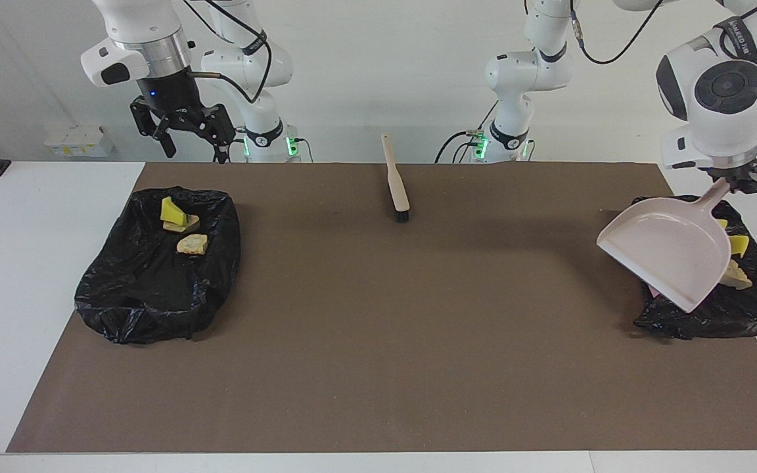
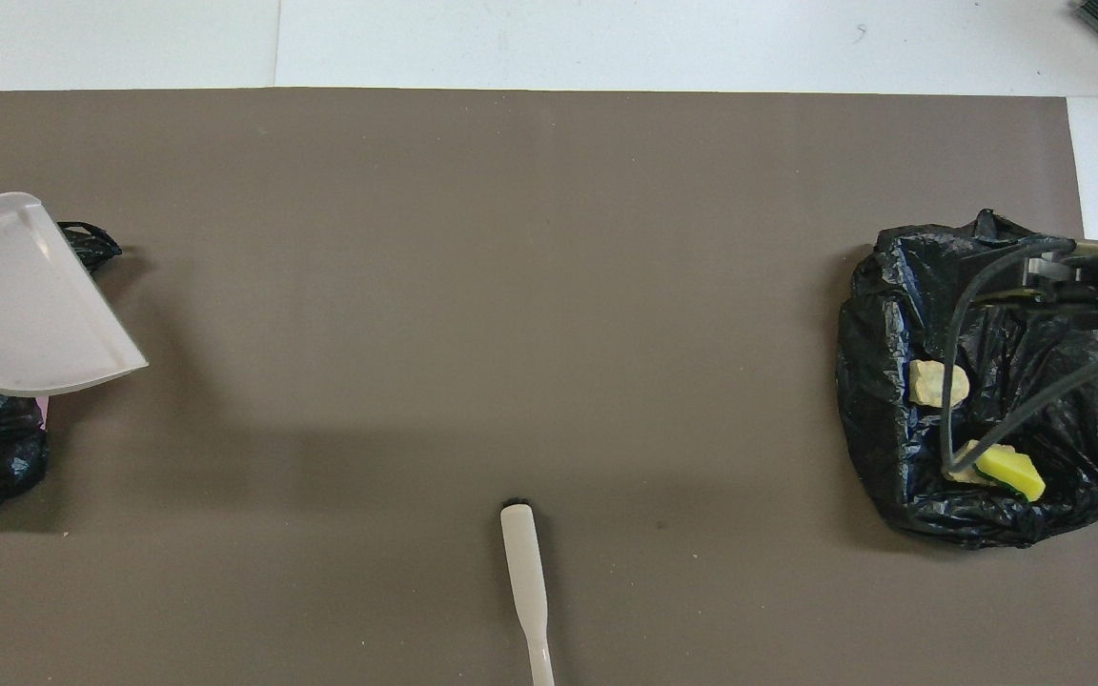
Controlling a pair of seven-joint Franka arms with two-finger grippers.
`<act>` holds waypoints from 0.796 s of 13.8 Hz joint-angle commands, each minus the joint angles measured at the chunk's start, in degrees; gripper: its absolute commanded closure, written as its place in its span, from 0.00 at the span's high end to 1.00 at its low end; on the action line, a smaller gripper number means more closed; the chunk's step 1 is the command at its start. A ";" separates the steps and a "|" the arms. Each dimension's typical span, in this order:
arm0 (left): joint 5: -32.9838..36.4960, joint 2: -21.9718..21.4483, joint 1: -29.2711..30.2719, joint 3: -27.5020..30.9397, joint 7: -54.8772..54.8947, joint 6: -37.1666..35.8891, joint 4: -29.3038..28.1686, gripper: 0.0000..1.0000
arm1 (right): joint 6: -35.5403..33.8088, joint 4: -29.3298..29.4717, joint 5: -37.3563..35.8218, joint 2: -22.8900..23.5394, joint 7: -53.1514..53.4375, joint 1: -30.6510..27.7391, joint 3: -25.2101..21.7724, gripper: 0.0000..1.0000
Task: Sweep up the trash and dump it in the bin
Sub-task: 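Bring the empty dustpan back toward the mat center with the left gripper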
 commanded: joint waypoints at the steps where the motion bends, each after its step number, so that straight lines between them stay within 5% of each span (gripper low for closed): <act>1: -8.54 -2.57 -2.55 0.78 -9.02 -1.92 -2.05 0.00 | -1.28 -0.13 1.90 0.02 -2.59 -0.16 -1.59 1.00; 5: -21.37 -4.86 -6.07 0.78 -23.96 -0.35 -5.48 0.00 | -3.47 -0.76 3.14 -0.59 -8.22 -0.16 -2.66 1.00; 11: -29.31 -4.78 -15.38 0.69 -41.73 3.17 -5.39 0.00 | -3.74 -0.84 2.88 -0.86 -8.22 0.01 -2.22 1.00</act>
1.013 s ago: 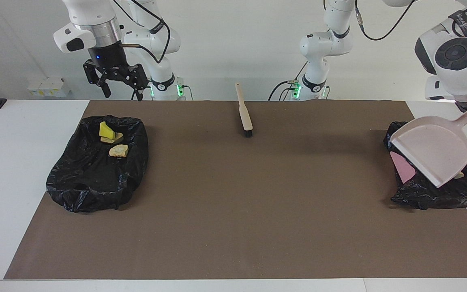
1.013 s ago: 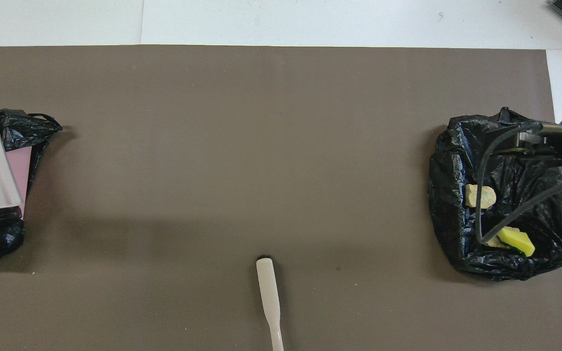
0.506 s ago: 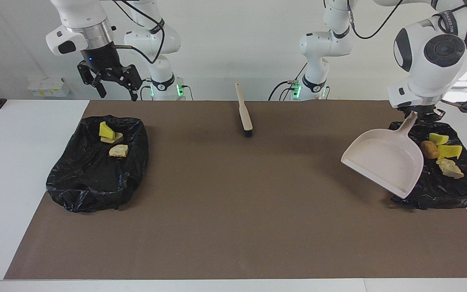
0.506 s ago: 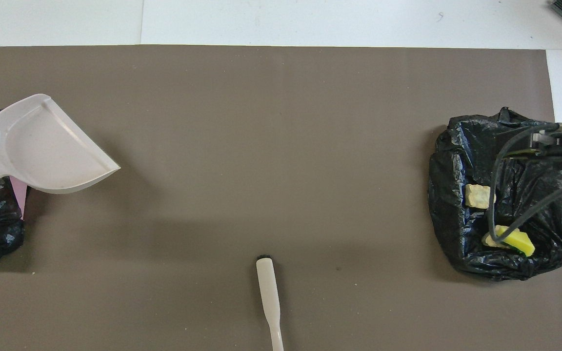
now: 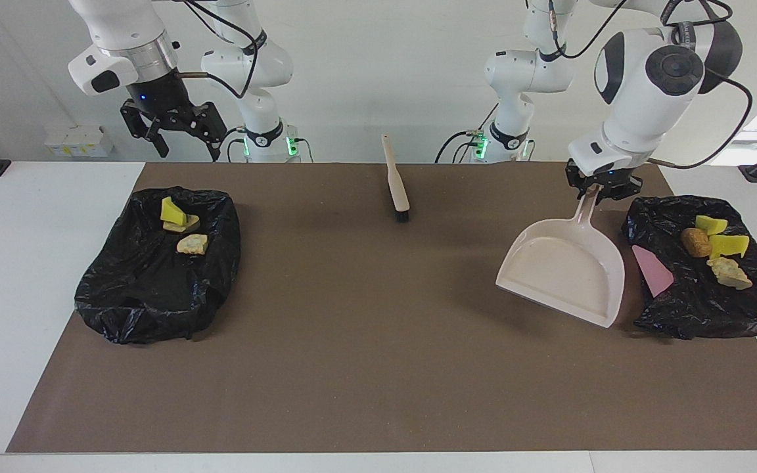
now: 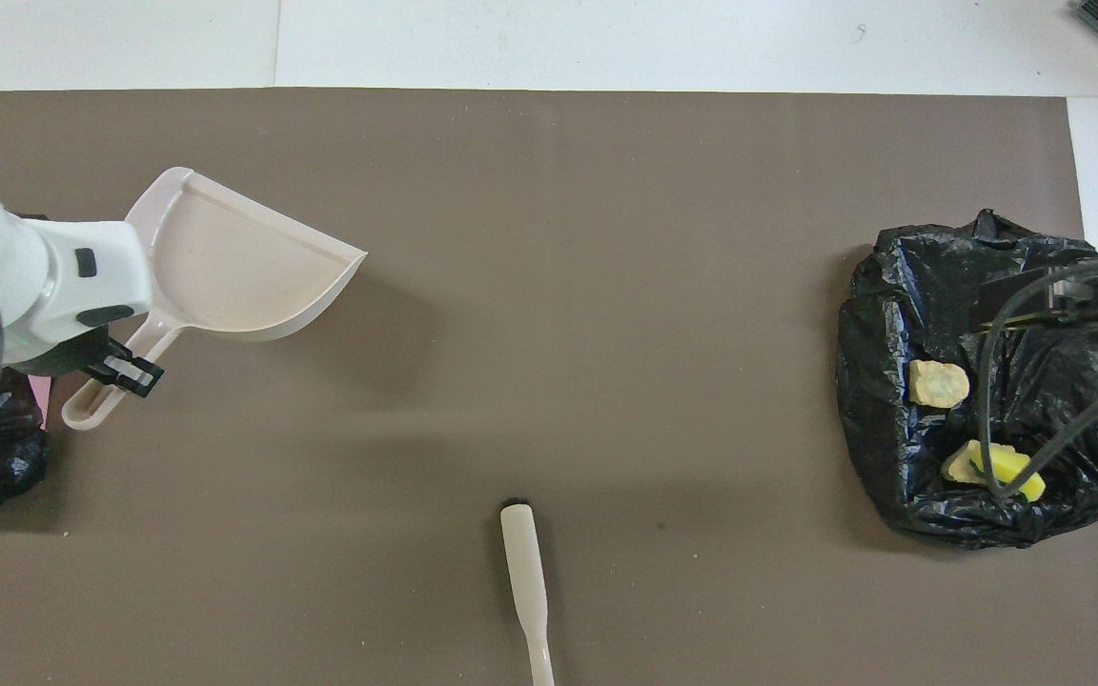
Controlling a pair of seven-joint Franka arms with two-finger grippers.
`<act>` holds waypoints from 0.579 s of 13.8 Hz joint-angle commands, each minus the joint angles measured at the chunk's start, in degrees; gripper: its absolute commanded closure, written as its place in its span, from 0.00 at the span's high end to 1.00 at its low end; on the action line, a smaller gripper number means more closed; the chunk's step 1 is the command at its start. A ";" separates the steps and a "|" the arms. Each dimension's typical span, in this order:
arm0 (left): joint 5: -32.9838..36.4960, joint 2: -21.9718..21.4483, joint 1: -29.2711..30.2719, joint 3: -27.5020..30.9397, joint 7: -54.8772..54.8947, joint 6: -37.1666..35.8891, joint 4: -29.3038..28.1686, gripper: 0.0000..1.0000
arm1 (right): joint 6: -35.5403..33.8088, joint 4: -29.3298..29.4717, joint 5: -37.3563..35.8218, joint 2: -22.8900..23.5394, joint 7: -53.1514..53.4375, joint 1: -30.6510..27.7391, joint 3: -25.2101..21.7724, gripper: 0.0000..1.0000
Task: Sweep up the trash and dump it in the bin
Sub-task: 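Bring the empty dustpan back toward the mat center with the left gripper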
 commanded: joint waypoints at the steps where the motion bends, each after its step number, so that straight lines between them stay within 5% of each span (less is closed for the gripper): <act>1: -1.62 -1.67 -5.96 0.84 -7.74 2.07 -2.18 0.00 | -0.69 -0.63 0.84 -0.86 -1.60 -0.09 0.27 1.00; 4: -5.03 -0.70 -9.14 0.66 -21.89 4.34 -2.36 0.00 | -0.69 -0.54 1.01 -0.77 -1.16 -0.27 0.18 1.00; 8: -5.57 2.37 -14.23 0.58 -27.62 11.45 -2.45 0.00 | -0.69 -0.54 1.01 -0.77 -0.99 -0.45 -0.17 1.00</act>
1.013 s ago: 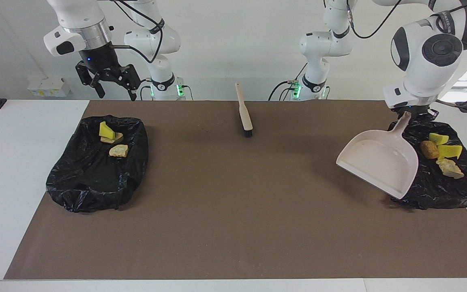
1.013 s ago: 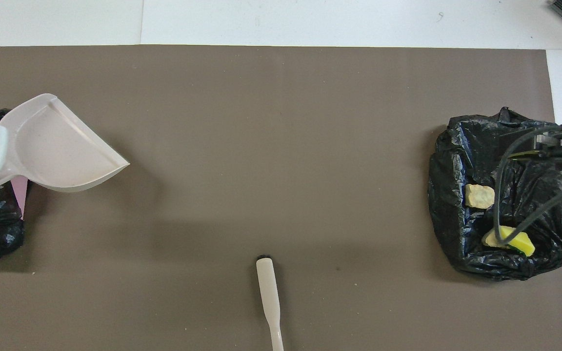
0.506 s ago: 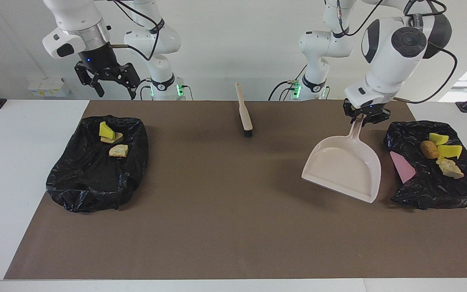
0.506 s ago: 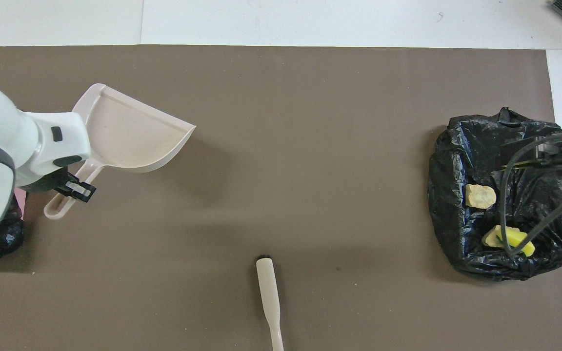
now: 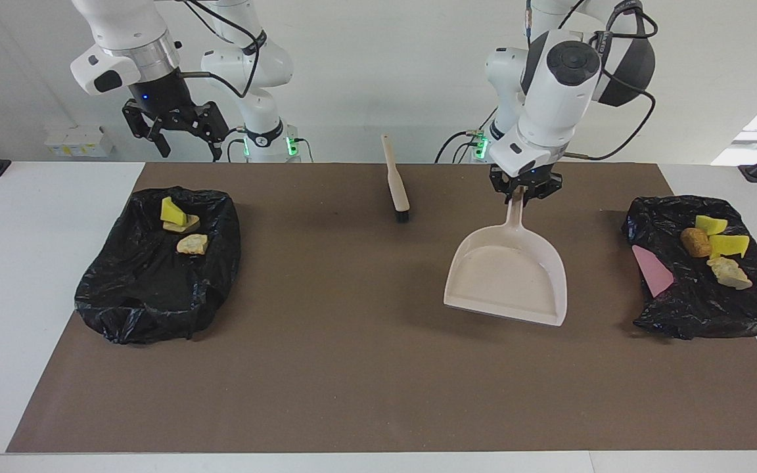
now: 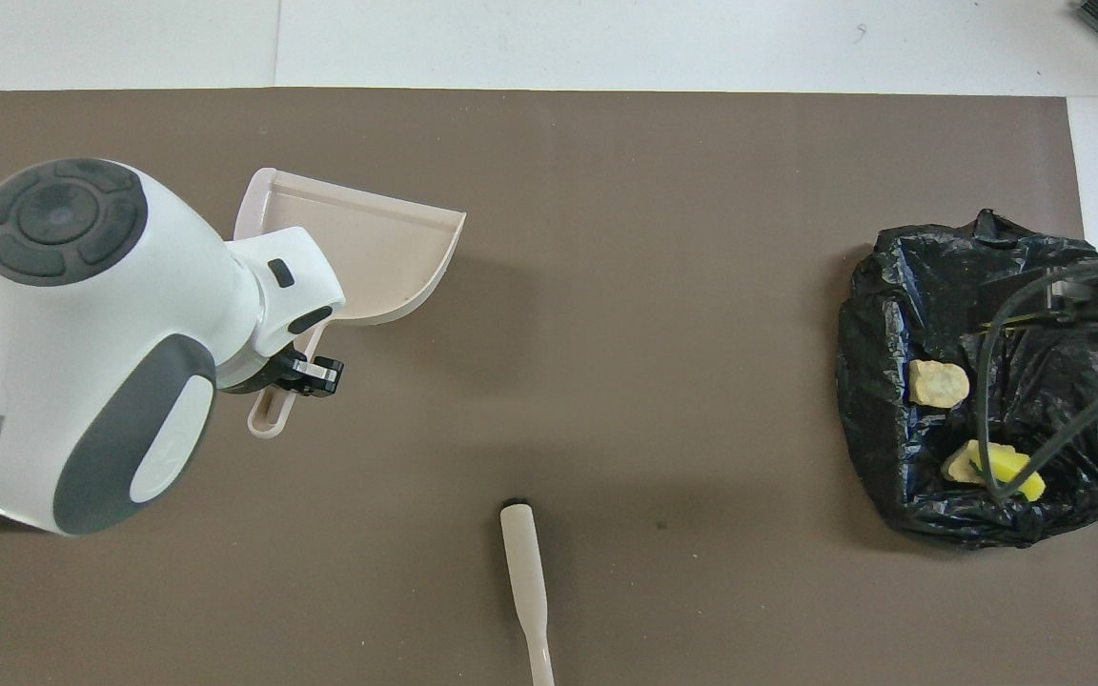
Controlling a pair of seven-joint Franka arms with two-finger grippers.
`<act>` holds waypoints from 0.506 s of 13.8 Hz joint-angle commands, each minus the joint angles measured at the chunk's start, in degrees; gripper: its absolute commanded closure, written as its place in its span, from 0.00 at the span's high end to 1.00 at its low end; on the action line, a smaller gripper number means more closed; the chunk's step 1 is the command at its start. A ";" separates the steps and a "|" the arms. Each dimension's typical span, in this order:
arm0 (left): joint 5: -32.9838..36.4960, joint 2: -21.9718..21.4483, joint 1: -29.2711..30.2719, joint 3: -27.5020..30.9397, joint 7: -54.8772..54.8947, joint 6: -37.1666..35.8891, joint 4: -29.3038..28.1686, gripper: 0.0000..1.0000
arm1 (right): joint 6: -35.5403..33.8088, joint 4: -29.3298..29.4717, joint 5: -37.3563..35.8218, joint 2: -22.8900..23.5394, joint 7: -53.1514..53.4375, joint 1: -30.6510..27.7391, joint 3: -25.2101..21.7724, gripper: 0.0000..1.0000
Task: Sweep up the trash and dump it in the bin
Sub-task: 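Bring the empty dustpan back toward the mat center with the left gripper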
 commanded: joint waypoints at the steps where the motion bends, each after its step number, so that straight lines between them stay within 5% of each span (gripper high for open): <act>1: -1.57 2.40 -3.66 0.98 -5.15 5.90 -0.71 0.00 | -0.78 -0.54 1.00 -0.75 -0.99 -0.34 -0.06 1.00; 7: -4.29 13.39 -9.91 0.90 -16.74 21.44 -1.06 0.00 | -0.69 -0.54 1.00 -0.75 -0.99 -0.34 -0.06 1.00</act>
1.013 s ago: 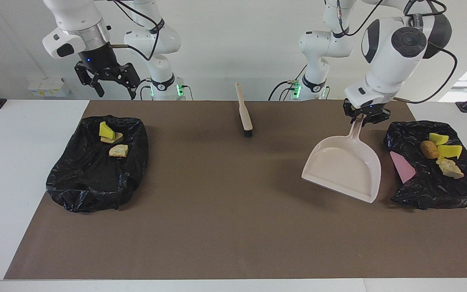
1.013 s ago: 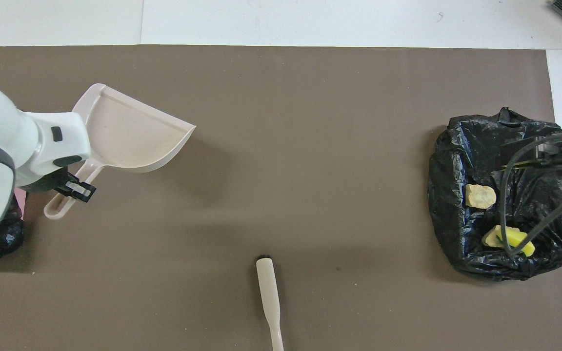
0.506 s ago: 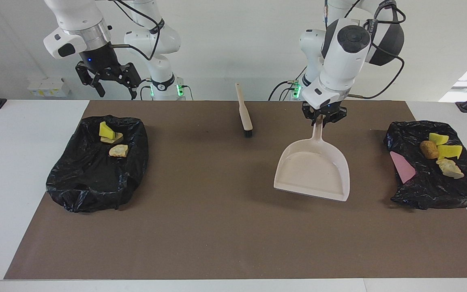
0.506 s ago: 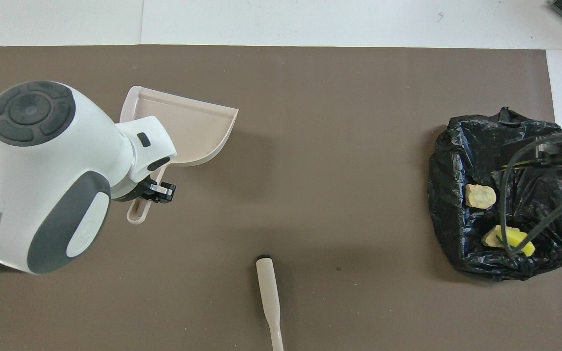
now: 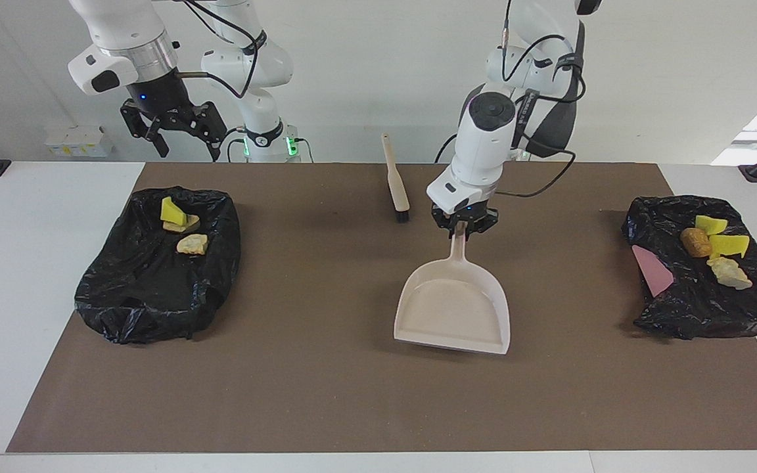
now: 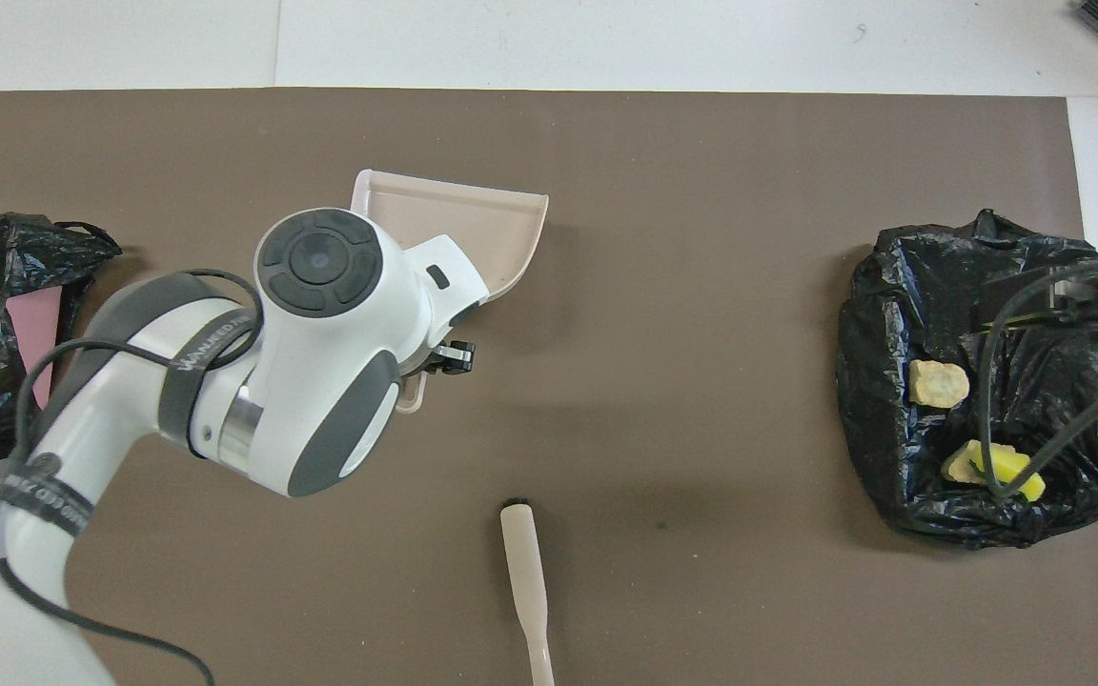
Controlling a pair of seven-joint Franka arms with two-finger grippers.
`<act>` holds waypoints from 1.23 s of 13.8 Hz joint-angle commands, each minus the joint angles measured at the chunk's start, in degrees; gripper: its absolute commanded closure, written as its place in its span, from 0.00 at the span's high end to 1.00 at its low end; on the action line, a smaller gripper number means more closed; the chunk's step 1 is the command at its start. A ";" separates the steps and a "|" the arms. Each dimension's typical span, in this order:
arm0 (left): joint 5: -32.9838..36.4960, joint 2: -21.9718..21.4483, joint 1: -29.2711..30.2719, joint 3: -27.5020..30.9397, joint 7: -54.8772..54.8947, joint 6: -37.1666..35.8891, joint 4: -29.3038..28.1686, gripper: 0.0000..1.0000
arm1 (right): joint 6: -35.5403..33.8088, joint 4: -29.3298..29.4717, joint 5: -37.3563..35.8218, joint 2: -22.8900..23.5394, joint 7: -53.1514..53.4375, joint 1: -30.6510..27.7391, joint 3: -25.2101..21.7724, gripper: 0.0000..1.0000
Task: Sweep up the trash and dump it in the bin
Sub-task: 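Lower the dustpan onto the mat and release it with the left gripper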
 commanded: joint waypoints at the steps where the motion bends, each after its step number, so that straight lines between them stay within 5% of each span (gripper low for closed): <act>1: -2.69 3.49 -2.84 0.83 -5.76 8.04 -1.04 0.00 | -0.69 -0.54 1.00 -0.75 -0.99 -0.33 -0.03 1.00; 7: -3.58 5.78 -6.53 0.92 -10.78 11.94 -2.63 0.00 | -0.78 -0.54 1.00 -0.75 -0.99 -0.33 -0.03 1.00; 8: -3.58 5.70 -6.53 0.92 -11.57 11.68 -2.54 0.30 | -0.69 -0.54 1.00 -0.75 -0.99 -0.33 -0.03 1.00; 9: -3.58 5.35 -6.53 0.92 -13.23 11.16 -2.54 0.99 | -0.69 -0.54 1.00 -0.75 -0.99 -0.33 -0.03 1.00; 17: -2.87 1.39 2.32 1.80 -12.37 3.60 1.85 1.00 | -0.69 -0.54 1.00 -0.75 -0.99 -0.33 -0.03 1.00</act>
